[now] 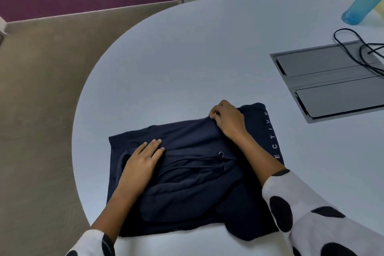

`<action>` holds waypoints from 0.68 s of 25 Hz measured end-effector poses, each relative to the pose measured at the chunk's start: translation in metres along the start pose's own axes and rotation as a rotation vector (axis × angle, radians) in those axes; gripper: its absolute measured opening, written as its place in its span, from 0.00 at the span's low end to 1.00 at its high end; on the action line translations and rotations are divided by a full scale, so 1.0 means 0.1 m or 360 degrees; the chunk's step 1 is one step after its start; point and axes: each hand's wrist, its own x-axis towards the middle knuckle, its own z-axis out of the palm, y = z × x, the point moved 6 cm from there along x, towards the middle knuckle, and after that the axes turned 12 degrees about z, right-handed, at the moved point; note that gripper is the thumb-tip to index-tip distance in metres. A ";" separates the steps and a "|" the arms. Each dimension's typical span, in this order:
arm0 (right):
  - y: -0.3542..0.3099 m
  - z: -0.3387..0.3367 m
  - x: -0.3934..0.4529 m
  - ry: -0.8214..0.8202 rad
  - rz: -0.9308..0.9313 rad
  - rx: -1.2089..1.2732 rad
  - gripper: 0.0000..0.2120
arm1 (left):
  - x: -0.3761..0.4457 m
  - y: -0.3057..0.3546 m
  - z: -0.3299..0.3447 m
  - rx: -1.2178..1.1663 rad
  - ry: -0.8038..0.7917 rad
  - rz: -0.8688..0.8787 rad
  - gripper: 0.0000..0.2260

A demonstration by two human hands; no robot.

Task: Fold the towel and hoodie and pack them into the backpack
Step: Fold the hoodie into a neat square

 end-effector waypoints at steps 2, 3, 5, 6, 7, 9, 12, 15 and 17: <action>0.07 0.04 0.01 0.0117 0.0130 0.0081 0.08 | -0.12 -0.15 -0.02 -0.0016 0.0001 -0.0133 0.21; 0.07 0.08 0.01 0.0126 0.0118 0.0067 0.07 | -0.16 -0.21 0.01 -0.0053 -0.0072 -0.0196 0.25; 0.05 0.15 -0.03 0.0046 0.0011 0.0119 0.05 | -0.18 -0.27 0.03 -0.0022 -0.0163 -0.0214 0.32; 0.05 0.12 -0.07 -0.0006 -0.0032 0.0244 0.05 | -0.18 -0.29 0.02 -0.0026 -0.0191 -0.0210 0.34; 0.06 0.05 -0.14 -0.0046 -0.0057 0.0418 0.07 | -0.17 -0.30 0.02 -0.0032 -0.0205 -0.0218 0.34; 0.19 -0.11 -0.36 -0.0047 -0.0111 0.0677 0.09 | -0.16 -0.32 0.02 -0.0052 -0.0302 -0.0266 0.30; 0.47 -0.19 -0.89 -0.0031 -0.0290 0.0332 0.10 | -0.14 -0.23 -0.03 0.0040 -0.0442 -0.0328 0.22; 0.71 -0.05 -1.40 -0.0109 -0.0485 -0.0343 0.25 | -0.13 -0.13 -0.10 0.0247 -0.0570 -0.0424 0.21; 0.82 0.02 -1.66 -0.0237 -0.0491 -0.0463 0.32 | -0.11 0.02 -0.21 0.0272 -0.0387 -0.0434 0.18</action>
